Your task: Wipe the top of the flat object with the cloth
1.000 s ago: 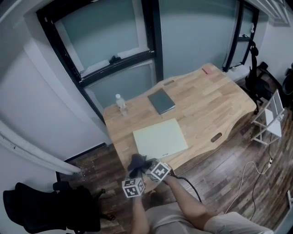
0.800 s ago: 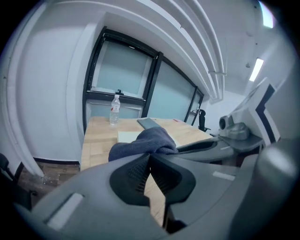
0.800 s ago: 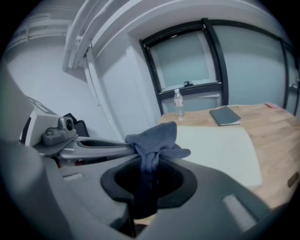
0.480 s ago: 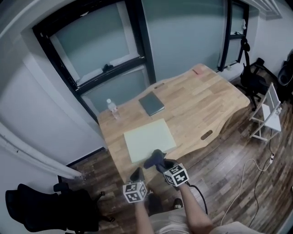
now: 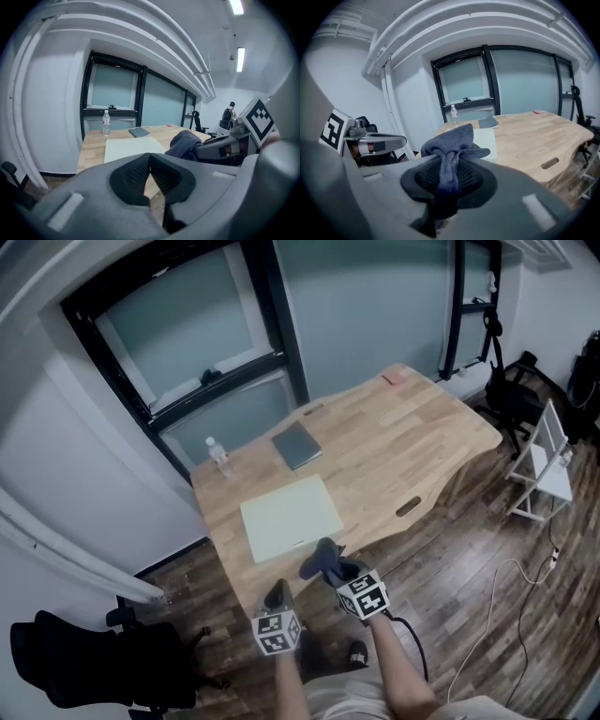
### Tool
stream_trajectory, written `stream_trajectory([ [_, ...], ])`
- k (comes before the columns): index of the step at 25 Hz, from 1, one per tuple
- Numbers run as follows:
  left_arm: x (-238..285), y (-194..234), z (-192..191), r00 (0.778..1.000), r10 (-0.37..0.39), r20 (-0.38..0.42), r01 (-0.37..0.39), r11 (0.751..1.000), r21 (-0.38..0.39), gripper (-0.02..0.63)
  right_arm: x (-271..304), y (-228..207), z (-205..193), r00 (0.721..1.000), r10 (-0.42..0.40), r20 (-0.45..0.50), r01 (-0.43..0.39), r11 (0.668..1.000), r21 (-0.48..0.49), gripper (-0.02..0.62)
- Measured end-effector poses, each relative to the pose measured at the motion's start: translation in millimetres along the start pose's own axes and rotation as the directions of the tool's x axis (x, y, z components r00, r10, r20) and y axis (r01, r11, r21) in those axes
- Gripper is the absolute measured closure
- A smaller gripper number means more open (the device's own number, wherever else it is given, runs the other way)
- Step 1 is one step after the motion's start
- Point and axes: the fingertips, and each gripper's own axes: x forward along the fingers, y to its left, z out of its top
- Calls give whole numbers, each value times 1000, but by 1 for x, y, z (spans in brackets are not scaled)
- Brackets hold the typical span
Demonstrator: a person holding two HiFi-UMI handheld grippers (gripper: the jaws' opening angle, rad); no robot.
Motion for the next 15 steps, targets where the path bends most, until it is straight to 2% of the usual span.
stream_trajectory([
  [5,-10,-2,1,999,42,19,-42,999,-3,598,-15,-1,-7,1000,-1,-5,0,1000,-15,515],
  [12,-13,-15,-11,1000,8,22,-7,1000,-27,598,-23,-2,-17,999,-5,-40,3,1000,-30,515],
  [15,-15,-15,-8,1000,5,24,-4,1000,-24,598,-22,2,-16,999,22,-45,-23,999,-31,515],
])
